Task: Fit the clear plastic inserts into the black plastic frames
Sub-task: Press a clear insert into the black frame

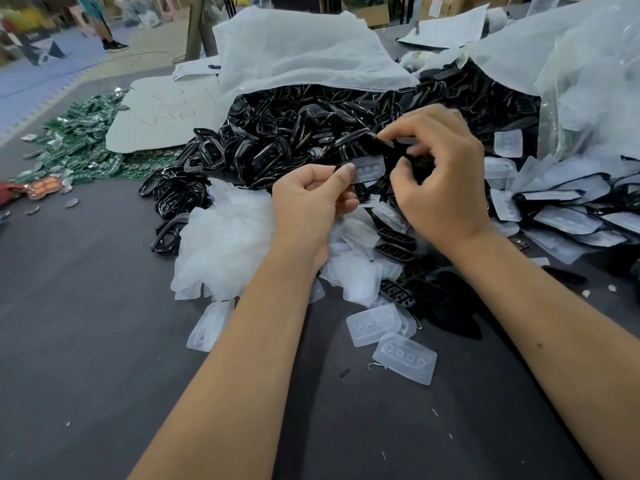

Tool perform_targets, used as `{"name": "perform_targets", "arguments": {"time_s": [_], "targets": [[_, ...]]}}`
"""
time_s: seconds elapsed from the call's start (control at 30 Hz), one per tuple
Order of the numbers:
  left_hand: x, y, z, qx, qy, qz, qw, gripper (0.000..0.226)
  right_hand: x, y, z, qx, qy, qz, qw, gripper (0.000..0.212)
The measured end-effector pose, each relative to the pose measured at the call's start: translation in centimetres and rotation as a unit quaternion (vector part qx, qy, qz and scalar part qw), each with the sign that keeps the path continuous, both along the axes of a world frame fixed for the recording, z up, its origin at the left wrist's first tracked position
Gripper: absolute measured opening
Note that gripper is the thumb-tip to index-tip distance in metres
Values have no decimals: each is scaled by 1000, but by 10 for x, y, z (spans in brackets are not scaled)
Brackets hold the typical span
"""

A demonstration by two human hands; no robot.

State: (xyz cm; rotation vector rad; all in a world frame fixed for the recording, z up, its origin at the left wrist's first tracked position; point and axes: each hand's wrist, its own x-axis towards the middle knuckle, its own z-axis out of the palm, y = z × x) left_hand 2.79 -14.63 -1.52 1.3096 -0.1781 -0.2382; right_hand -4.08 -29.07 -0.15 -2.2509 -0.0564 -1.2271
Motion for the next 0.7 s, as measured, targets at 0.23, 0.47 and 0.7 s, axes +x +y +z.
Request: {"name": "perform_targets", "arguments": {"time_s": [0.23, 0.47, 0.7], "targets": [[-1, -2, -3, 19, -57, -9, 998, 10, 8, -2, -10, 234, 151, 42, 959, 19], [1, -7, -9, 95, -93, 24, 991, 13, 9, -7, -11, 288, 178, 48, 940, 14], [0, -7, -9, 139, -122, 30, 982, 10, 9, -13, -6, 282, 217, 60, 933, 14]]}}
